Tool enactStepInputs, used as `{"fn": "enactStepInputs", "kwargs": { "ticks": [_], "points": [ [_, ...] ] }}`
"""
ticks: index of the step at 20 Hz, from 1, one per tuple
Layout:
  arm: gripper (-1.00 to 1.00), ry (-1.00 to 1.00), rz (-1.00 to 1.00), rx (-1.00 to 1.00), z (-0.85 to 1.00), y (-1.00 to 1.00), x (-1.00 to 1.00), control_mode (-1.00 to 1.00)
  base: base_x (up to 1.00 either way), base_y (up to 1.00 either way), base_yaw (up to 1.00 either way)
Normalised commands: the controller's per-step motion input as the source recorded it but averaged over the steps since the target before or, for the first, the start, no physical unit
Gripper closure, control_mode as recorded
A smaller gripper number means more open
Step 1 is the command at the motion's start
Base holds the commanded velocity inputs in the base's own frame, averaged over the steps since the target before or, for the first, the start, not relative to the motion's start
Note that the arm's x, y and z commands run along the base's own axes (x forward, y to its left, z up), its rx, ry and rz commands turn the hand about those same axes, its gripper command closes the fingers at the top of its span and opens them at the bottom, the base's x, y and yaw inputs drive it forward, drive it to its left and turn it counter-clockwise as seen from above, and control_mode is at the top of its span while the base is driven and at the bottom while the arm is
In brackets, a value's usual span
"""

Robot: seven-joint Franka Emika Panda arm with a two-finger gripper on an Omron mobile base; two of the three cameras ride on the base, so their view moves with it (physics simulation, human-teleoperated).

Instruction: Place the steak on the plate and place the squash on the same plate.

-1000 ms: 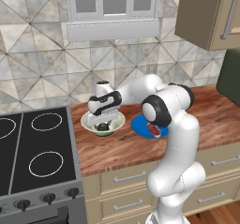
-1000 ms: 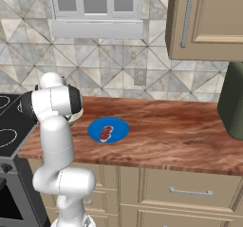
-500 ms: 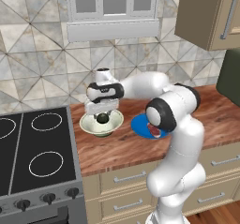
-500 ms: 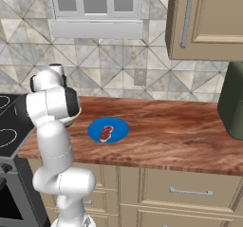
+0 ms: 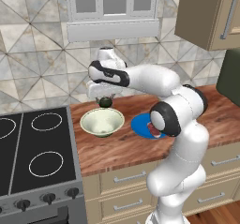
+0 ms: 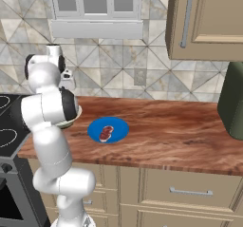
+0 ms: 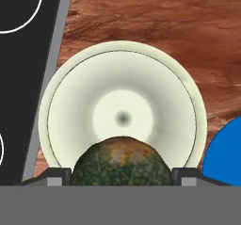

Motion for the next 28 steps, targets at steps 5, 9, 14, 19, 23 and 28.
{"fn": "enactStepInputs", "kwargs": {
  "ticks": [5, 9, 14, 19, 23, 28],
  "points": [
    [1.0, 0.0, -0.01, 0.0, 0.07, -0.88, 0.0, -1.0, 0.0, 0.0, 0.0],
    [1.0, 0.0, -0.02, 0.0, 0.0, -1.0, -0.02, -1.0, 0.0, 0.0, 0.0],
    [1.0, 0.0, -0.01, 0.0, -0.19, -1.0, 0.0, -1.0, 0.0, 0.0, 0.0],
    [1.0, 0.02, 0.0, 0.0, -0.45, -0.94, 0.0, -1.0, 0.0, 0.0, 0.0],
    [1.0, 0.02, 0.0, 0.0, -0.54, -0.47, 0.0, -1.0, 0.0, 0.0, 0.0],
    [1.0, 0.0, 0.0, 0.0, -0.34, -0.03, 0.02, -1.0, 0.0, 0.0, 0.0]
  ]
}}
